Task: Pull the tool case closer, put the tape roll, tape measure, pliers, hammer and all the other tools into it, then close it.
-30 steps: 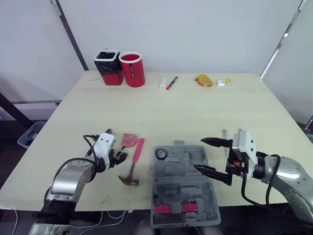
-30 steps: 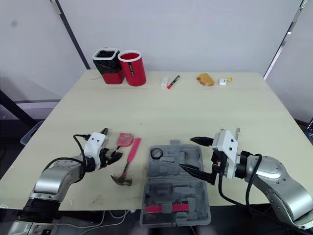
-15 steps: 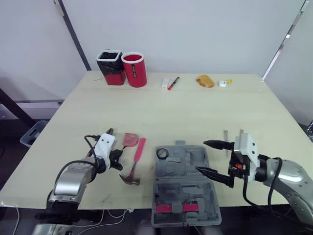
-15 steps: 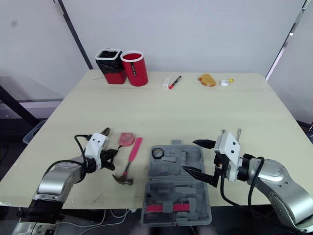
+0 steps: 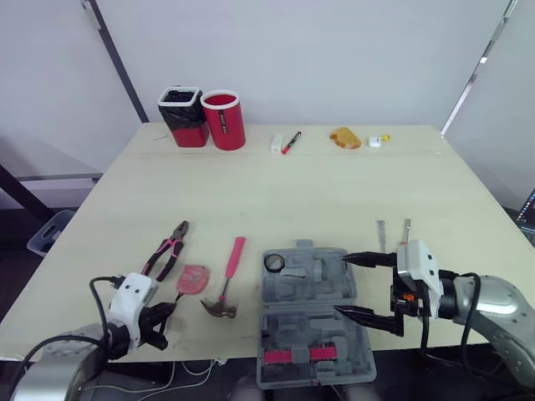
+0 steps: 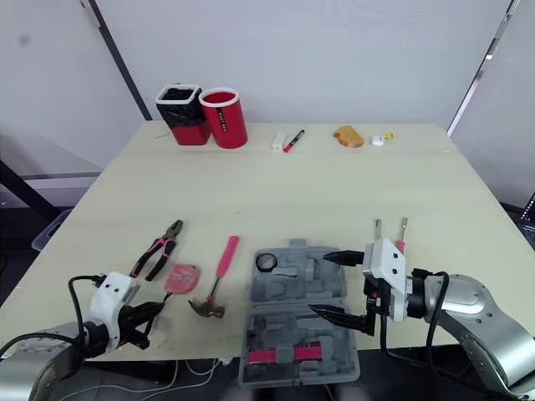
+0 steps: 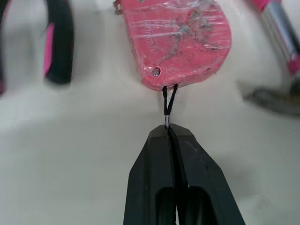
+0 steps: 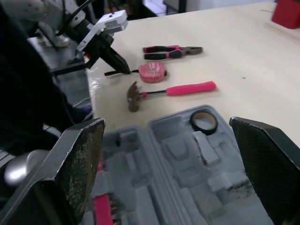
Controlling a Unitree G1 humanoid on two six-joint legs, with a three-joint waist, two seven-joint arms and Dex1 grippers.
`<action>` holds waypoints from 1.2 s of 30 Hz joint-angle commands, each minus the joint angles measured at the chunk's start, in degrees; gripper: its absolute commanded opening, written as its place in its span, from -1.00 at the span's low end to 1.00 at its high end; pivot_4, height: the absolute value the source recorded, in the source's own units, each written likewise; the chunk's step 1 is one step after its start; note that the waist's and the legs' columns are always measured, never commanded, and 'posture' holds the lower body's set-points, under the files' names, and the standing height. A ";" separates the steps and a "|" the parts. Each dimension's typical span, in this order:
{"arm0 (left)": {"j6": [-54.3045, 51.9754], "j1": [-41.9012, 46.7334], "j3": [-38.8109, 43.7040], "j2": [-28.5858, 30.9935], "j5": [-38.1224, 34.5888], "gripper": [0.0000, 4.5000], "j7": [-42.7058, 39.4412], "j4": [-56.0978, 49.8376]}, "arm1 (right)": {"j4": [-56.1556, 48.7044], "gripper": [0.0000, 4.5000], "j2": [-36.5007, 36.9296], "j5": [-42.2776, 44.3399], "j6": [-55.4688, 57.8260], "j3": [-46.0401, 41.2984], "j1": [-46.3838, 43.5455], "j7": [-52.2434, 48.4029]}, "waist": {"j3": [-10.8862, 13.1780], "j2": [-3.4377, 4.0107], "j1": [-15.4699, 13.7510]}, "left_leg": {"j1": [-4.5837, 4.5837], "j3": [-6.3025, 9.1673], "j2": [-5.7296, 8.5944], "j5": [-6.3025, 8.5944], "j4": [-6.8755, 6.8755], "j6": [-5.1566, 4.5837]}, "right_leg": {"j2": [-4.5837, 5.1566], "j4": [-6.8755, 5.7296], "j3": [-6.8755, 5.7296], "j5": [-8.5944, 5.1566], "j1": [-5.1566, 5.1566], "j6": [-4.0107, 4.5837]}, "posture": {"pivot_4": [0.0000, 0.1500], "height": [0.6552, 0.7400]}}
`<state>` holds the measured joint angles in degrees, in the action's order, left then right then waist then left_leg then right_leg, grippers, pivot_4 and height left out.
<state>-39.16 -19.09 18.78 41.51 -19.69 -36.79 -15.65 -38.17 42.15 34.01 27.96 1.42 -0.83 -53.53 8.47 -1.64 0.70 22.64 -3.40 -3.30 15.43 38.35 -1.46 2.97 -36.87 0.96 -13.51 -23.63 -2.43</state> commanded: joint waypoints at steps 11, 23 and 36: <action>-1.37 -9.54 5.87 0.86 -1.49 -0.97 -2.27 -6.42 | -0.14 1.00 0.14 -1.26 -4.64 1.44 0.11 -3.34 | 0.00 -0.01 -0.09 | 0.01 0.01 0.01 0.00 -0.01 0.00 | 0.03 0.00 -0.01 -0.01 -0.03 0.00 | 1.00 1.00; 11.37 -11.81 16.86 2.42 -8.05 0.59 -18.10 -0.49 | 1.71 1.00 -0.14 -1.76 -6.30 1.24 0.49 -3.96 | -0.03 -0.11 -0.23 | 0.05 0.05 0.01 0.01 0.00 0.01 | 0.11 0.04 -0.08 -0.01 -0.09 0.02 | 1.00 1.00; 35.94 16.81 1.32 22.74 -5.73 0.98 -54.89 31.57 | 0.69 1.00 0.18 -0.81 -5.21 0.81 -1.92 -3.32 | 0.00 -0.08 -1.44 | 0.19 -0.16 0.04 0.00 0.02 0.01 | -0.14 0.05 -0.29 -0.03 -0.19 0.07 | 1.00 1.00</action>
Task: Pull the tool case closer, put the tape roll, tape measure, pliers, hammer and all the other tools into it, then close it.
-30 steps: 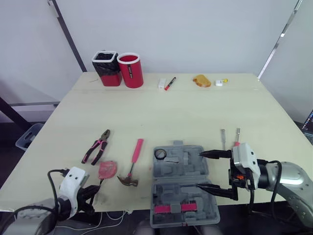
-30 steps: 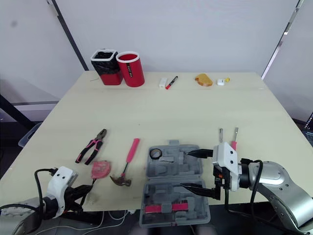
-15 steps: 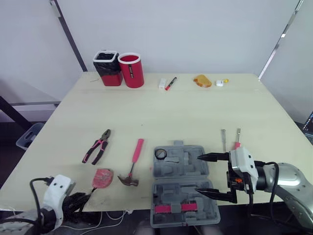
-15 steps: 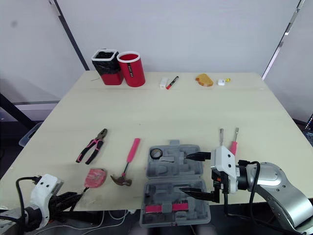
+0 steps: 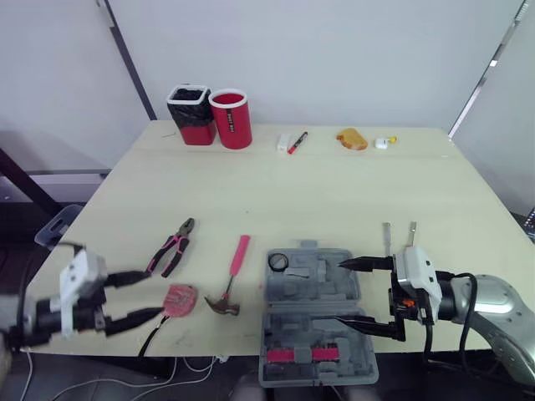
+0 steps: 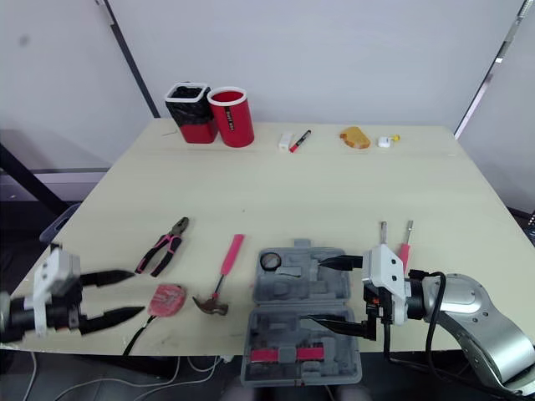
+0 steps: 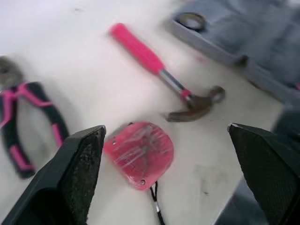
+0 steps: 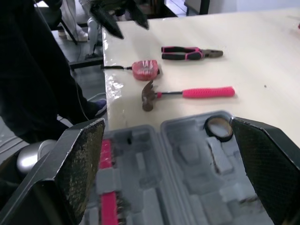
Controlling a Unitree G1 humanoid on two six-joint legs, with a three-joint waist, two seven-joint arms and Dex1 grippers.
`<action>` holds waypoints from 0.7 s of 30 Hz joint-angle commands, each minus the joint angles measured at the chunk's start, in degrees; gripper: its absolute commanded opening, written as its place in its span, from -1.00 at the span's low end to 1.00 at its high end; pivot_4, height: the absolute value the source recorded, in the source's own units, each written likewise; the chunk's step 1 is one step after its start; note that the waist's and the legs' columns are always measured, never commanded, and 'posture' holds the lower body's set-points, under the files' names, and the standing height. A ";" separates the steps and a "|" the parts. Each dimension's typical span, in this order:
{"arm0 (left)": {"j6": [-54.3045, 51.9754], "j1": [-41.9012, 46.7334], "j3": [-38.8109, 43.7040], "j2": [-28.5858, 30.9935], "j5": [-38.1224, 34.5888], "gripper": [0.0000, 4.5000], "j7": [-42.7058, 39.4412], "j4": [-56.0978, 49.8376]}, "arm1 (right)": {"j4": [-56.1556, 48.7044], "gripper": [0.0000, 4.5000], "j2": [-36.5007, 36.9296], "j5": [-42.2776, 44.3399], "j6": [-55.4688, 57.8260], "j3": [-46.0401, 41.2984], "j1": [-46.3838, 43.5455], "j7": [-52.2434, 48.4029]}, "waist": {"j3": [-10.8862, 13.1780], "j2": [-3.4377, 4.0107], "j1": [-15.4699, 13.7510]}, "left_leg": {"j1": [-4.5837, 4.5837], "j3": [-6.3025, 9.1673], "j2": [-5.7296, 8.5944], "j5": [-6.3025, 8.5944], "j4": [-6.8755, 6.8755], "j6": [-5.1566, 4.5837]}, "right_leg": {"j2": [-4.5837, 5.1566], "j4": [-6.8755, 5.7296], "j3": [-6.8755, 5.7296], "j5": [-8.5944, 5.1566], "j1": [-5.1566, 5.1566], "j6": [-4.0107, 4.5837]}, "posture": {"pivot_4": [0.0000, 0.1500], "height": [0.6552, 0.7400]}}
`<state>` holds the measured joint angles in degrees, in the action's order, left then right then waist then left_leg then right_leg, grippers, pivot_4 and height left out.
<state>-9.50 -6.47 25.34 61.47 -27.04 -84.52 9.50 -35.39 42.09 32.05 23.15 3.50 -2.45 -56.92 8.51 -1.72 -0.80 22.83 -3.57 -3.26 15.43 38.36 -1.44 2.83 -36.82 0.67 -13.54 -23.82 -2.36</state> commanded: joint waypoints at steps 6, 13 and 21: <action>22.74 17.57 -21.37 4.40 8.76 0.98 -7.98 20.83 | -2.54 1.00 0.26 -0.07 -1.27 -0.90 1.36 0.38 | -0.01 0.02 0.04 | 0.01 -0.34 0.04 0.03 -0.04 -0.06 | 0.01 0.03 0.24 0.00 -0.01 -0.04 | 1.00 1.00; 34.41 27.07 -34.61 2.76 15.12 0.98 -7.98 29.05 | -3.63 1.00 0.82 -0.57 -1.58 -1.06 2.60 0.54 | -0.03 -0.03 0.01 | 0.00 -0.36 0.02 0.03 0.04 -0.07 | -0.02 -0.05 0.26 0.02 0.01 -0.05 | 1.00 1.00; 39.39 31.08 -38.58 0.70 18.17 0.98 -7.98 31.53 | -4.37 1.00 0.96 0.39 -1.59 -1.52 2.34 1.00 | -0.04 -0.05 0.03 | 0.00 -0.35 0.02 0.03 0.06 -0.07 | -0.03 -0.08 0.27 0.02 0.02 -0.07 | 1.00 1.00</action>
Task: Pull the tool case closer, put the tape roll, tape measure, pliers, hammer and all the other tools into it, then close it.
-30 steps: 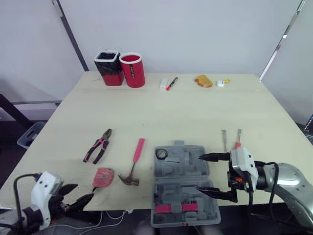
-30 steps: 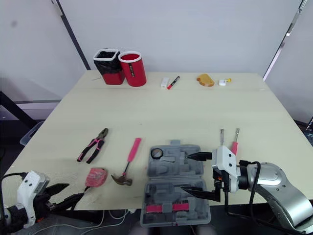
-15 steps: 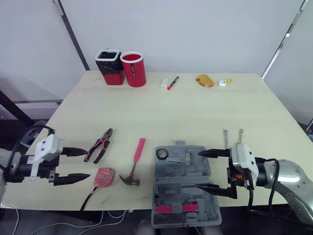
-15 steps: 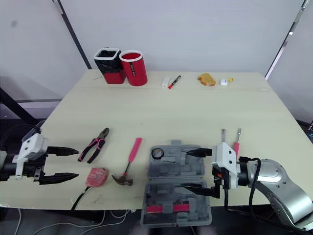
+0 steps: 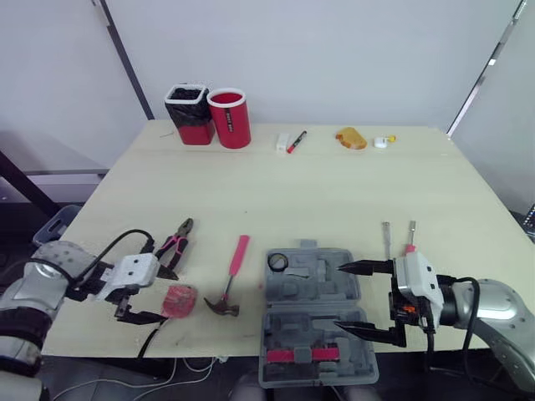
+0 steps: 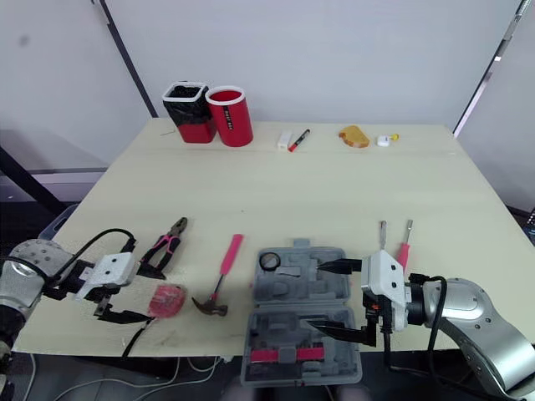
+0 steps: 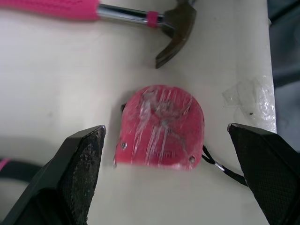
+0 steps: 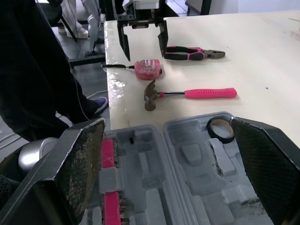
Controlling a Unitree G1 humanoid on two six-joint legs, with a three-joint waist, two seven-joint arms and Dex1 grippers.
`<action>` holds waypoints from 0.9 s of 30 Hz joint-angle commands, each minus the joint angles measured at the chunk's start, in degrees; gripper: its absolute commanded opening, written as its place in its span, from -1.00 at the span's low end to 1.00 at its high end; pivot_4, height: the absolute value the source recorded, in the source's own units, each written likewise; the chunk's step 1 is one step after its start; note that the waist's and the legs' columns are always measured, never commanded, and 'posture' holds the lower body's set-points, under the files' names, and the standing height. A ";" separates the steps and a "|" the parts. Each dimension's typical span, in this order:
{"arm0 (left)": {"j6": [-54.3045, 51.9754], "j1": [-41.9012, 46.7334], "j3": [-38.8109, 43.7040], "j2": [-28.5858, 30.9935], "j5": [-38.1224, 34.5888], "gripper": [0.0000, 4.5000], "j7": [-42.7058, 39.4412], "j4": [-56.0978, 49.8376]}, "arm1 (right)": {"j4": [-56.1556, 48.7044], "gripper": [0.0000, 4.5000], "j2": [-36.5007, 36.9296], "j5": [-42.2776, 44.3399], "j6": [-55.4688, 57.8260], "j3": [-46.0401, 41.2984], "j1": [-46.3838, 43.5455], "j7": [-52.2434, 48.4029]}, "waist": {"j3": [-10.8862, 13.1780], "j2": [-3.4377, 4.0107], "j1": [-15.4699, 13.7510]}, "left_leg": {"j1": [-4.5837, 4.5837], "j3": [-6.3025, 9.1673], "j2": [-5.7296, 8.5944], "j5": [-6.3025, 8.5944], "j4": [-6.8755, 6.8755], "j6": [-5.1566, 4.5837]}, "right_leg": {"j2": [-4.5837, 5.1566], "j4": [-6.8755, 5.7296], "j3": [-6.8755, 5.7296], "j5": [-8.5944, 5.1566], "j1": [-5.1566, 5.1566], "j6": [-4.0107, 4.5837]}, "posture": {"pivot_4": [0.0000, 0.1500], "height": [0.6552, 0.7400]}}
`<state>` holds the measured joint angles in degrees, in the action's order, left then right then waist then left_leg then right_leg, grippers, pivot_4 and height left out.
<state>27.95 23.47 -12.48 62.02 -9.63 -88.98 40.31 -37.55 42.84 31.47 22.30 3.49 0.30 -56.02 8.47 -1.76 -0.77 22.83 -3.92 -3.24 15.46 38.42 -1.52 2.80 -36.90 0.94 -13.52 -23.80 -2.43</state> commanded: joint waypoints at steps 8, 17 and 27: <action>5.66 4.58 -1.71 -1.71 5.40 0.98 -3.40 6.50 | -3.78 1.00 -0.76 3.99 -0.41 -2.08 -2.45 0.62 | -0.01 -0.01 -0.02 | -0.01 0.00 0.00 0.00 0.01 0.00 | -0.01 -0.02 0.00 0.08 0.00 -0.14 | 1.00 1.00; 12.15 6.16 -1.69 -4.42 10.71 0.98 -0.25 12.80 | -4.34 1.00 -0.28 3.72 -0.19 -1.49 -2.22 1.65 | -0.03 -0.04 -0.02 | 0.00 0.00 0.00 0.00 0.04 0.00 | -0.01 -0.04 -0.01 0.10 0.02 -0.17 | 1.00 1.00; 12.08 2.84 0.72 -5.12 8.38 0.31 -0.90 10.98 | -4.48 1.00 0.23 3.26 -0.50 -1.79 -1.37 2.06 | -0.03 -0.04 0.07 | -0.02 -0.03 -0.01 0.00 0.04 0.00 | -0.01 -0.05 -0.01 0.11 0.03 -0.18 | 1.00 1.00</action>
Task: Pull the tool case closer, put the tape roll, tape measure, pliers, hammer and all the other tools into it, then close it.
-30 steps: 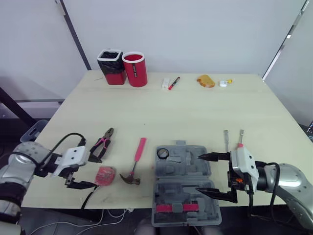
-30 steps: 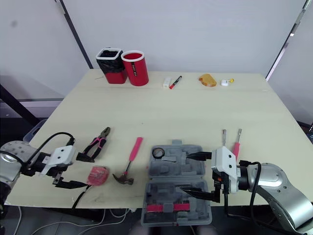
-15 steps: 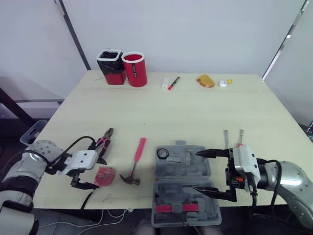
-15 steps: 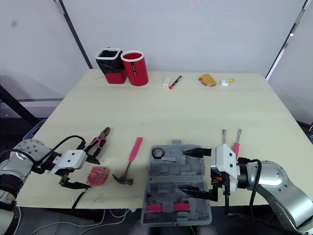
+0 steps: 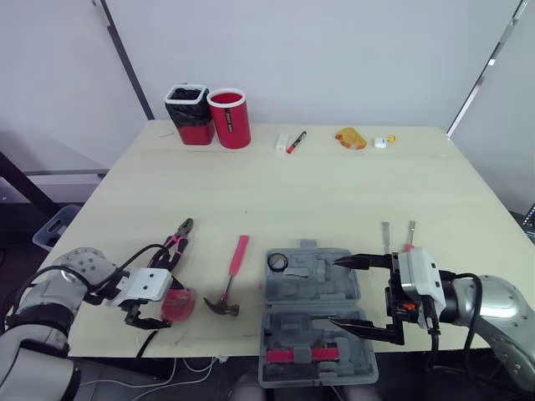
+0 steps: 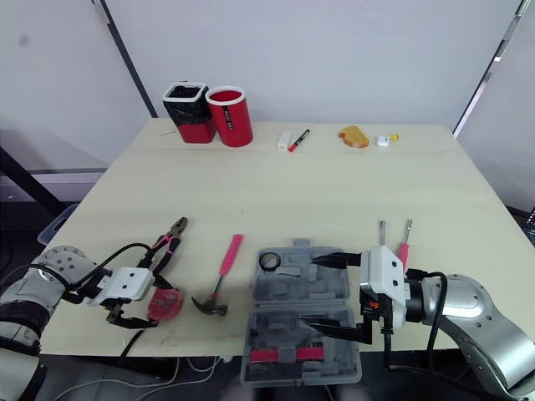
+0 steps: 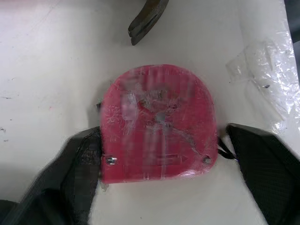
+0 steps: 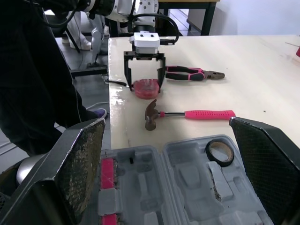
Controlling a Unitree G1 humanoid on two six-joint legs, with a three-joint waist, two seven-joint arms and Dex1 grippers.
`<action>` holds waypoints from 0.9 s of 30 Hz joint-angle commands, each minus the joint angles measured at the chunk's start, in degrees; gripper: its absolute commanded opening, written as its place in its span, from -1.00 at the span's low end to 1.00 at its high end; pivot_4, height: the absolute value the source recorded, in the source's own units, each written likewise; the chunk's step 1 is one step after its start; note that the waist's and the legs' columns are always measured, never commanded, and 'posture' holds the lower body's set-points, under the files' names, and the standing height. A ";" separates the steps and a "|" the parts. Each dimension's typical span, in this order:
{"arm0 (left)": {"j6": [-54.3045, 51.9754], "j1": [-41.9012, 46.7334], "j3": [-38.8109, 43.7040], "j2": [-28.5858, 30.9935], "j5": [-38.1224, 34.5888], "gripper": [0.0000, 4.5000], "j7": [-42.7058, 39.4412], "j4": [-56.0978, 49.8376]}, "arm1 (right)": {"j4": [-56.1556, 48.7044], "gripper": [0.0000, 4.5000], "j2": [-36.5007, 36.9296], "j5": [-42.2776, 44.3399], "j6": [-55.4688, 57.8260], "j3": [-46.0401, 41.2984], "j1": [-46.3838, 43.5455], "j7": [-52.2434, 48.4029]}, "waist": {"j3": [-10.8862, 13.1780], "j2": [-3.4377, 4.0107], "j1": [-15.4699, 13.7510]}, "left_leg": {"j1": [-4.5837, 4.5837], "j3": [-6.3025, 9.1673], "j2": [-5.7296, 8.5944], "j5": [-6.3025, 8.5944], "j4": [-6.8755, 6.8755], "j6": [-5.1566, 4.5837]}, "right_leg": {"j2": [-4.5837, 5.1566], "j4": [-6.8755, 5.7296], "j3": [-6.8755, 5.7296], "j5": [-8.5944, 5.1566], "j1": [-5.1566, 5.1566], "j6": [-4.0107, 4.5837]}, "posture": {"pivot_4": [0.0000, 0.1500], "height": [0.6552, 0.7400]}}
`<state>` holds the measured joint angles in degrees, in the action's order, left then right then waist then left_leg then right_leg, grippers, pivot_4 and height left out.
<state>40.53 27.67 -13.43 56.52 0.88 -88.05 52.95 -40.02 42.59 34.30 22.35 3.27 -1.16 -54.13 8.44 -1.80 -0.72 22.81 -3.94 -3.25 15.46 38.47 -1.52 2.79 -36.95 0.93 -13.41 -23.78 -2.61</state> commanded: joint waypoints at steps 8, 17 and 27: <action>-17.22 -8.97 8.90 7.68 -16.48 0.32 -4.45 -19.43 | -0.80 1.00 0.38 -0.81 -1.82 -1.96 1.96 0.09 | -0.02 -0.06 0.02 | 0.00 0.04 -0.05 0.00 0.02 0.00 | -0.01 -0.07 -0.03 -0.01 -0.01 0.01 | 1.00 1.00; -45.49 -16.62 16.92 14.17 -28.09 0.32 -0.54 -48.31 | -1.69 1.00 -0.18 0.23 -0.73 -3.22 2.54 1.75 | 0.01 -0.01 0.01 | -0.05 0.02 -0.04 0.00 0.04 0.00 | -0.01 -0.07 -0.01 -0.05 0.03 0.05 | 1.00 1.00; -66.36 -5.27 10.58 11.45 -26.27 0.32 8.00 -65.93 | -3.89 1.00 2.08 3.87 6.04 -6.49 3.84 5.53 | 0.02 0.00 -0.03 | -0.07 0.04 0.01 0.00 0.04 0.01 | -0.08 -0.06 0.04 -0.03 0.08 0.00 | 1.00 1.00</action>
<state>-22.78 20.57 -1.81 68.28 -25.85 -81.60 -9.61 -41.87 44.24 36.67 27.38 -1.19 2.78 -49.76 8.46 -1.81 -0.76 22.74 -3.90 -3.24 15.45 38.51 -1.51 2.70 -37.02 0.99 -13.43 -23.70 -2.61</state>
